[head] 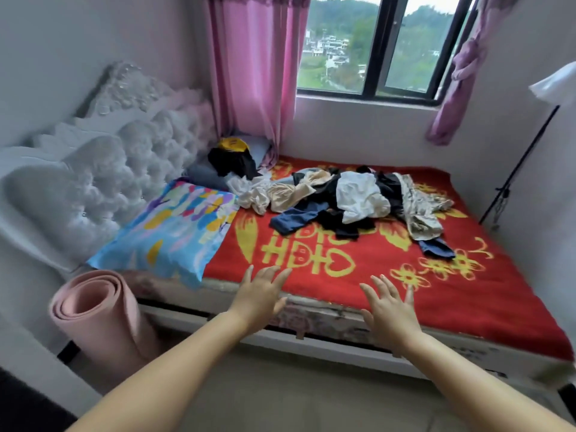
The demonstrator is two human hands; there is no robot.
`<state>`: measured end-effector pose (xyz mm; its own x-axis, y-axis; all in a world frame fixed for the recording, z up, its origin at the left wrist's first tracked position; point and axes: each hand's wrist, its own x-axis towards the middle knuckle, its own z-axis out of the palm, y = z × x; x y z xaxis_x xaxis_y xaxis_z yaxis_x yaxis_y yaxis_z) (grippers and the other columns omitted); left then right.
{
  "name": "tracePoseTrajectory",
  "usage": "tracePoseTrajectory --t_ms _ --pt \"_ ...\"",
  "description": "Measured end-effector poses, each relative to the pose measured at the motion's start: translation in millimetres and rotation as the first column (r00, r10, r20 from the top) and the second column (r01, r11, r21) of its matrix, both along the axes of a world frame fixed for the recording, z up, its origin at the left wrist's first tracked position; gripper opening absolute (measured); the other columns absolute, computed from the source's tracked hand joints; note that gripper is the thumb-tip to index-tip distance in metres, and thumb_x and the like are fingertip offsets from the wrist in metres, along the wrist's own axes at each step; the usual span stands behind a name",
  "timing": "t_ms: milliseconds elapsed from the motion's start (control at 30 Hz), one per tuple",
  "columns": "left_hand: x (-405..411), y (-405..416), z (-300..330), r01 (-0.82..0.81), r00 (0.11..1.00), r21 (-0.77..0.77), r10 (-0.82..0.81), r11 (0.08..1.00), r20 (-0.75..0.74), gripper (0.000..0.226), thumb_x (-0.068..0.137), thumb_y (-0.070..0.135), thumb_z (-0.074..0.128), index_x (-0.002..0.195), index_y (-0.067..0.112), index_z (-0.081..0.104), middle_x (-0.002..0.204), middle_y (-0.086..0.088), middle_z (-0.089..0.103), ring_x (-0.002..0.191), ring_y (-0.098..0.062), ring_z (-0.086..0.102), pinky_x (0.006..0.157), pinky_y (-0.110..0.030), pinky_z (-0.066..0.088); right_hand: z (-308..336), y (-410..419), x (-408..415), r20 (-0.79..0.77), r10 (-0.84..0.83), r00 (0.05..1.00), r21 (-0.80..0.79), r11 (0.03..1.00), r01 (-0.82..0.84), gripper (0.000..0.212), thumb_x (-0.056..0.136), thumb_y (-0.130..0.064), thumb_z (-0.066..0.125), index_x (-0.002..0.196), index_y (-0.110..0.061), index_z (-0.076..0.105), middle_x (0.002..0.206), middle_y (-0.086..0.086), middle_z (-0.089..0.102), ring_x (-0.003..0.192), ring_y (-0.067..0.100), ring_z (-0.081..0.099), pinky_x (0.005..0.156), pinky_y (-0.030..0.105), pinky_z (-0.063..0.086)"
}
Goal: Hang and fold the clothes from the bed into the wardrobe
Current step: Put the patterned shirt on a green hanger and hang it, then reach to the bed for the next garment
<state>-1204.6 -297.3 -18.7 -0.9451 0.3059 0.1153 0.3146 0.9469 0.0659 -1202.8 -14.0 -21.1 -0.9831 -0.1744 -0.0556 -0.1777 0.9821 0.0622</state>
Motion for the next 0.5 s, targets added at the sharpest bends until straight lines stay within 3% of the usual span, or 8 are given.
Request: tracePoseTrajectory --t_ms 200,500 --pt "-73 45 -10 0.048 0.994 0.053 -0.053 0.997 0.092 0.059 0.098 0.04 0.043 0.15 0.026 0.02 0.151 -0.002 0.032 0.141 -0.017 0.026 0.118 -0.048 0.009 -16 34 -54 0.075 -0.062 0.995 -0.014 0.998 0.063 0.056 0.101 -0.039 0.033 0.152 -0.026 0.014 0.161 0.002 0.003 0.148 0.021 -0.008 0.112 0.063 -0.003" --pt "-237 67 -30 0.112 0.981 0.058 -0.12 0.992 0.151 0.055 0.098 0.042 0.04 0.149 0.025 0.025 0.145 0.0 0.038 0.134 -0.019 0.035 0.116 -0.046 0.014 -34 52 -201 0.126 -0.161 0.979 -0.052 0.984 0.169 0.052 0.101 -0.038 0.032 0.15 -0.026 0.018 0.161 0.0 0.005 0.148 0.019 -0.006 0.112 0.063 -0.001"
